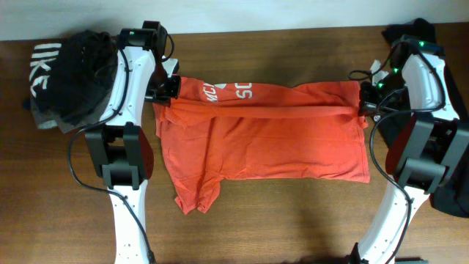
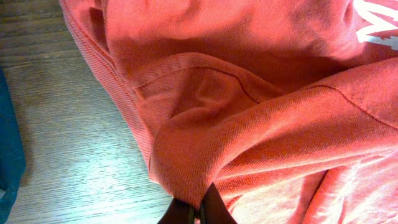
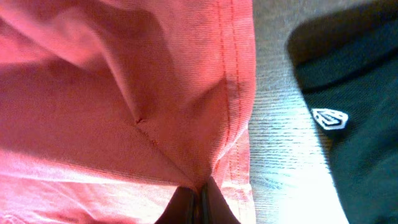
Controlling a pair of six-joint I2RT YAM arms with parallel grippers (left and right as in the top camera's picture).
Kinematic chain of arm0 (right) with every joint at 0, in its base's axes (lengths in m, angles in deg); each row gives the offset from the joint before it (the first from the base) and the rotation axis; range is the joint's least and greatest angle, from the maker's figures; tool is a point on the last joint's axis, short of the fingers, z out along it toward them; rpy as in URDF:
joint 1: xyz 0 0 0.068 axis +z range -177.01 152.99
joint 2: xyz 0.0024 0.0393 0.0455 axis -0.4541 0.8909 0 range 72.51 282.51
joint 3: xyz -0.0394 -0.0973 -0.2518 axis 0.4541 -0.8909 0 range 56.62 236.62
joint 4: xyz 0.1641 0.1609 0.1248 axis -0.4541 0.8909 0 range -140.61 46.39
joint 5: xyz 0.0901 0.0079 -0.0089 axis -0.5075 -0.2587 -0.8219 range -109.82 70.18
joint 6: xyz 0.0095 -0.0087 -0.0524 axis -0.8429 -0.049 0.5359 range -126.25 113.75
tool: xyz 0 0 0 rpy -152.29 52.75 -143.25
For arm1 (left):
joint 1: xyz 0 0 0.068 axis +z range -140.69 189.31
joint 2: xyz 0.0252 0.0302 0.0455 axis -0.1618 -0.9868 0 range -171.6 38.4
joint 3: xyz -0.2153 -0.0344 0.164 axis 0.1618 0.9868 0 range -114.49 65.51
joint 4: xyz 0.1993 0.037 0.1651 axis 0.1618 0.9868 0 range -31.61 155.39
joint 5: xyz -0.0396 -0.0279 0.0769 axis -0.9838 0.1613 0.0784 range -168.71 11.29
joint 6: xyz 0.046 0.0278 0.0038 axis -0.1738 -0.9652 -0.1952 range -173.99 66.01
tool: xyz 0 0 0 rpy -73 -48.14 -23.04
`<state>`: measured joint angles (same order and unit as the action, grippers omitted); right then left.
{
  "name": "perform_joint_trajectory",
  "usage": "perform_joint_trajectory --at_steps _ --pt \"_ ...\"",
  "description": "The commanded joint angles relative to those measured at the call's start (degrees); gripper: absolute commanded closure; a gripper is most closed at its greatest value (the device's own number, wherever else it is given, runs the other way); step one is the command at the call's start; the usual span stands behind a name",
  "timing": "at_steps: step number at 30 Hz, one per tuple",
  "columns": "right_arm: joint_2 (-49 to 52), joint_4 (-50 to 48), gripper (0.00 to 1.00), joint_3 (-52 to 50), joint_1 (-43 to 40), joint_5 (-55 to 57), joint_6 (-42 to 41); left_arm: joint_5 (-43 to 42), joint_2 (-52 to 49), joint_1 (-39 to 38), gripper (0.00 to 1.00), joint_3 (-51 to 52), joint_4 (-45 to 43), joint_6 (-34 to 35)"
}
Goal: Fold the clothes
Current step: 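Fold the shirt's top edge down toward the bottom with both grippers, then release the shirt and raise both grippers away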
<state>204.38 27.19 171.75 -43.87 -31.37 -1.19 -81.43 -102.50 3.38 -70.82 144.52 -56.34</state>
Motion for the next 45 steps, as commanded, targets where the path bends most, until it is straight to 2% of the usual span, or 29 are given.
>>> perform_joint_trajectory --at_steps 1,3,5,8,10,12,13,15,18,20,21,22,23,30,32,33,37,40,45 --pt "0.07 -1.01 0.96 -0.55 -0.81 1.20 -2.60 0.57 1.95 0.44 0.99 0.55 -0.17 -0.68" --pt "0.07 -1.44 0.96 -0.55 -0.83 1.01 -2.80 0.59 1.95 0.39 0.96 0.55 -0.33 -0.68" --pt "0.07 -1.55 0.95 -0.55 -0.83 1.01 -2.80 0.61 1.92 0.39 0.87 0.55 -0.46 -0.68" --pt "0.07 -1.73 0.83 -0.55 -0.83 1.03 -2.80 0.61 1.92 0.42 0.75 0.55 -0.68 -0.68" --pt "0.07 -1.75 0.79 -0.55 -0.83 1.03 -2.82 0.59 1.92 0.39 0.69 0.55 -0.63 -0.68" --pt "0.07 -1.79 0.62 -0.55 -0.83 1.14 -3.52 0.61 1.92 0.42 0.57 0.55 -0.61 -0.68" --pt "0.07 -1.81 0.58 -0.55 -0.83 1.22 -4.00 0.61 1.92 0.39 0.52 0.55 -0.61 -0.68" --pt "0.07 -1.99 0.57 -0.55 -0.83 1.18 -4.09 0.61 1.92 0.42 0.44 0.55 -0.63 -0.68" --pt "-0.04 -1.33 0.57 1.57 -0.85 0.52 -4.11 0.59 2.01 0.92 0.26 -0.46 -0.72 -0.63" --pt "-0.31 0.52 0.57 4.92 -0.85 0.52 -4.59 0.52 2.10 1.55 0.15 -3.04 0.17 0.52" --pt "-0.44 1.68 0.57 6.99 -0.85 0.44 -4.76 0.55 2.32 1.92 0.13 -4.96 0.94 1.40" --pt "-0.72 3.15 0.57 9.42 -0.87 0.07 -4.74 0.37 2.62 2.23 0.05 -6.93 1.64 1.79" --pt "-0.96 4.79 0.57 12.20 -0.87 -0.24 -4.79 -0.13 3.02 2.54 0.01 -9.35 2.49 1.79" --pt "-2.29 18.45 0.46 36.11 -0.68 -0.74 -7.10 -2.16 8.35 3.21 0.01 -24.46 6.99 2.21" --pt "-2.58 19.56 0.43 40.87 -0.68 -0.98 -7.52 -2.21 10.03 3.08 0.01 -26.45 7.69 2.23" --pt "-3.61 19.54 0.40 41.83 -0.66 -1.38 -8.37 -2.19 10.93 2.99 0.01 -26.99 8.17 2.45" --pt "-7.85 19.56 0.40 42.23 -0.13 -3.02 -10.27 -2.58 14.03 2.95 0.01 -27.23 10.58 3.08" --pt "-12.59 19.56 0.41 41.38 0.70 -3.15 -10.32 -6.88 16.57 2.95 0.01 -26.93 10.58 3.23" --pt "-26.91 19.54 0.40 33.62 1.60 3.54 -12.83 -7.50 23.26 2.25 0.01 -24.90 10.60 4.13"
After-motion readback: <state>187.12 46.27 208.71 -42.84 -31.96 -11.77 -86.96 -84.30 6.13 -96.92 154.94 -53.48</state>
